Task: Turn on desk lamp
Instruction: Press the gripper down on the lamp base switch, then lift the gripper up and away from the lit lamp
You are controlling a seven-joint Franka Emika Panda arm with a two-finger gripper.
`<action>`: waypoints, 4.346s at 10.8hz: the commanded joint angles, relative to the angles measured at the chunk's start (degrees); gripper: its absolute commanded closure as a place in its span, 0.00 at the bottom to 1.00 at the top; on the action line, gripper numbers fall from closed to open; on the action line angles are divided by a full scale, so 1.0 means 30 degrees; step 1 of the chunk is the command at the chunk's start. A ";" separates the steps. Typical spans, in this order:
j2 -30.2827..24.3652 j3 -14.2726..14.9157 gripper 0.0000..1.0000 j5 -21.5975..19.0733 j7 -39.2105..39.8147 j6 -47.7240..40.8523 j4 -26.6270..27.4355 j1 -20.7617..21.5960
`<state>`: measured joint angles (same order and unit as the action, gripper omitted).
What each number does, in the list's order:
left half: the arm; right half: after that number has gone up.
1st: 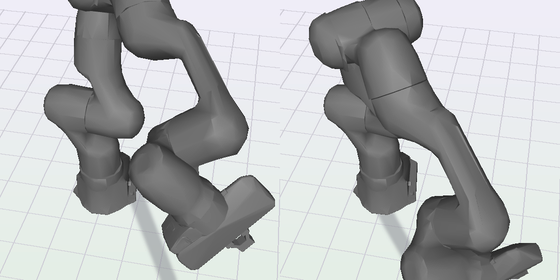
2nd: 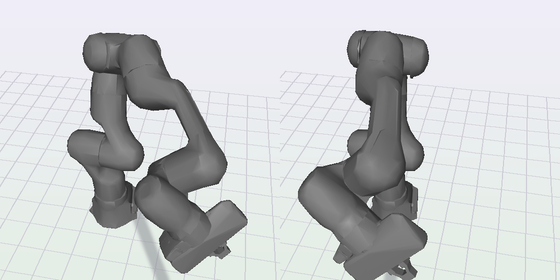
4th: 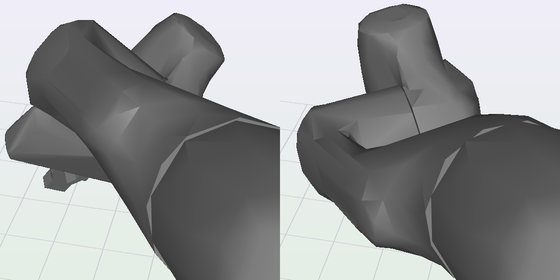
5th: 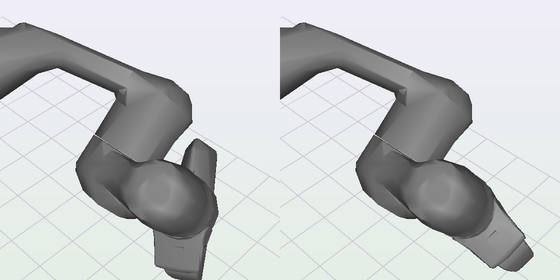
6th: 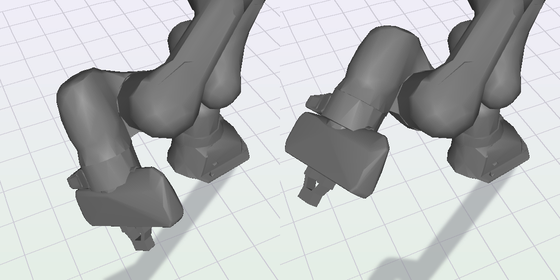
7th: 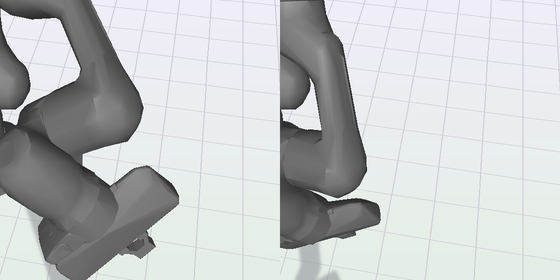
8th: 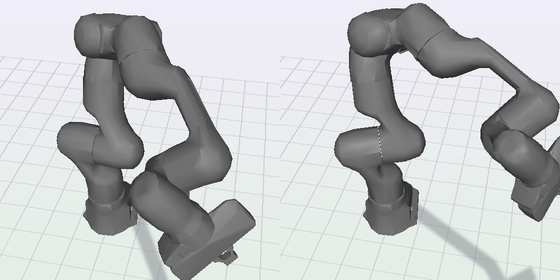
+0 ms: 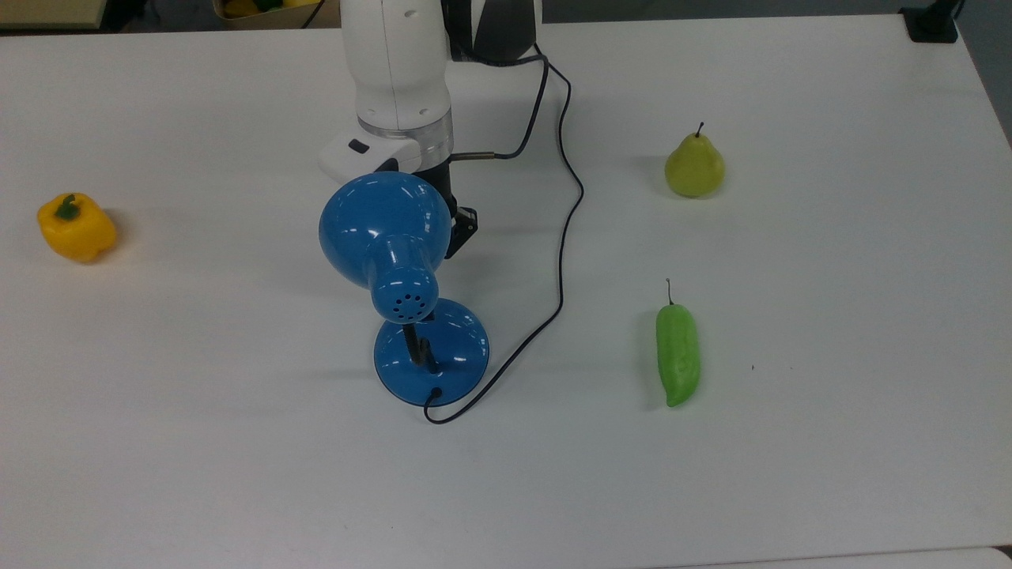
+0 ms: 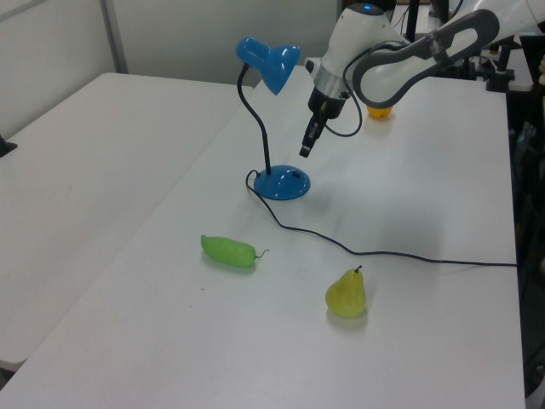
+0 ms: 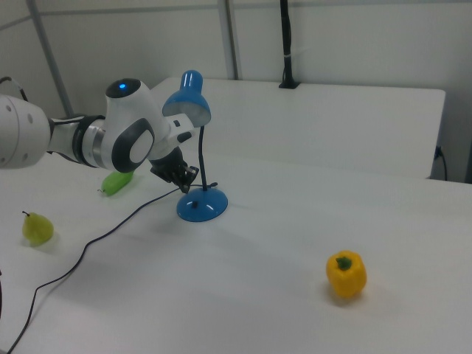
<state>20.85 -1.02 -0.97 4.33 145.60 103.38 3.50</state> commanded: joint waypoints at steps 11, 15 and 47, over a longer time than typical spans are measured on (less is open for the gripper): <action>0.2192 0.0488 1.00 0.0820 0.0401 0.4114 0.0053 0.0298; 0.2221 0.0488 1.00 0.1228 0.0401 0.4114 0.0258 0.0298; -0.5916 0.0195 0.00 0.0883 -0.1210 -1.3071 0.0817 0.0387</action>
<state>10.40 -0.44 3.82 1.94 114.06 104.10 3.99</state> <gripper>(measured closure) 0.573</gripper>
